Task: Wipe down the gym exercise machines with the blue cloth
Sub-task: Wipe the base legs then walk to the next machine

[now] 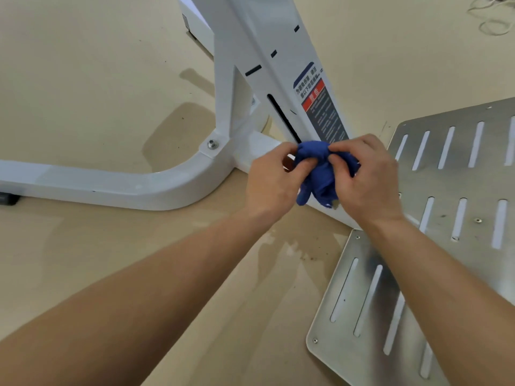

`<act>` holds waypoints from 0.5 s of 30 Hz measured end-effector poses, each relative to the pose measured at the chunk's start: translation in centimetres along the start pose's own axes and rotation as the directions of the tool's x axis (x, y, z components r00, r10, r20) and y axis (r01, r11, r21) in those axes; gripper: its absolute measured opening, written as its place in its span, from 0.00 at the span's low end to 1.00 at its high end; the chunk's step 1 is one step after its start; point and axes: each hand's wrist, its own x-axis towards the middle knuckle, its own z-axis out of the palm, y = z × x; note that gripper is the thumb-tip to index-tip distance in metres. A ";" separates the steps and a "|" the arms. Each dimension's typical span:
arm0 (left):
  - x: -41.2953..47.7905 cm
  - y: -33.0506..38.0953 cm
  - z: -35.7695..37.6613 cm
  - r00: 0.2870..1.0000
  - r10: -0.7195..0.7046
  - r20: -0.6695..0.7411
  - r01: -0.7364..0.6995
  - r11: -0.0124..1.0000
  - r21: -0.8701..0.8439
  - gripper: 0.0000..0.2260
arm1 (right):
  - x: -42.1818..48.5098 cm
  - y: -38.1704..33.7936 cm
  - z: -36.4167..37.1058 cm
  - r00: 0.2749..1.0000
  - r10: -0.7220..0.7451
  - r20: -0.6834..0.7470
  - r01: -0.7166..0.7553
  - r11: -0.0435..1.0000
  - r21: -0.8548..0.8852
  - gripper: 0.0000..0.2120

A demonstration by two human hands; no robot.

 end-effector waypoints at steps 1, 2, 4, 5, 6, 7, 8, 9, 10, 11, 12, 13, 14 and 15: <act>-0.2 -0.1 0.5 1.000 -0.016 0.003 0.016 1.000 0.004 0.06 | -0.7 0.6 -0.1 0.999 0.032 0.006 -0.032 0.999 -0.016 0.07; -0.2 -0.2 0.8 1.000 -0.025 -0.004 0.025 1.000 0.009 0.06 | -1.2 0.9 0.0 0.998 0.056 0.003 -0.056 0.998 -0.025 0.07; -0.3 -0.6 0.8 1.000 -0.016 -0.024 0.016 1.000 0.024 0.06 | -2.0 0.7 0.5 0.997 0.069 -0.021 -0.069 0.997 -0.019 0.06; -0.5 -0.9 0.7 0.999 -0.018 -0.034 0.018 1.000 0.024 0.06 | -2.4 0.2 0.8 0.998 0.056 -0.030 -0.057 0.998 -0.009 0.06; -0.7 -1.4 0.6 0.998 -0.032 -0.048 0.033 0.999 0.017 0.05 | -2.6 -0.3 1.0 0.999 0.029 -0.037 -0.030 1.000 -0.004 0.06; -0.9 -2.0 0.6 0.997 -0.055 -0.059 0.056 0.998 0.010 0.04 | -2.9 -0.7 1.2 0.999 -0.007 -0.038 0.006 1.000 -0.009 0.05; -1.0 -2.5 0.7 0.995 -0.082 -0.062 0.083 0.997 0.010 0.04 | -3.1 -0.8 1.4 0.999 -0.035 -0.028 0.034 0.999 -0.020 0.05; -1.0 -2.9 1.0 0.993 -0.102 -0.053 0.103 0.994 0.018 0.04 | -3.3 -0.5 1.4 0.999 -0.036 -0.010 0.035 0.999 -0.033 0.04; -0.8 -3.2 1.4 0.993 -0.111 -0.035 0.112 0.993 0.035 0.04 | -3.5 -0.1 1.4 1.000 0.001 0.007 -0.001 0.999 -0.045 0.04; -0.5 -3.3 1.8 0.994 -0.107 -0.015 0.107 0.993 0.050 0.04 | -3.6 0.3 1.3 0.998 0.066 0.018 -0.065 0.997 -0.050 0.04; -0.1 -3.4 2.2 0.995 -0.100 -0.002 0.100 0.993 0.062 0.03 | -3.5 0.8 1.1 0.992 0.125 0.029 -0.123 0.991 -0.057 0.04; 0.2 -3.4 2.6 0.995 -0.099 0.008 0.099 0.993 0.068 0.03 | -3.5 1.2 1.0 0.987 0.156 0.041 -0.152 0.985 -0.077 0.04; 0.4 -3.5 2.9 0.995 -0.101 0.015 0.100 0.992 0.076 0.03 | -3.4 1.5 0.9 0.985 0.162 0.055 -0.156 0.983 -0.100 0.03; 0.5 -3.6 2.9 0.995 -0.096 0.025 0.094 0.991 0.090 0.03 | -3.4 1.6 1.0 0.984 0.164 0.069 -0.155 0.981 -0.112 0.03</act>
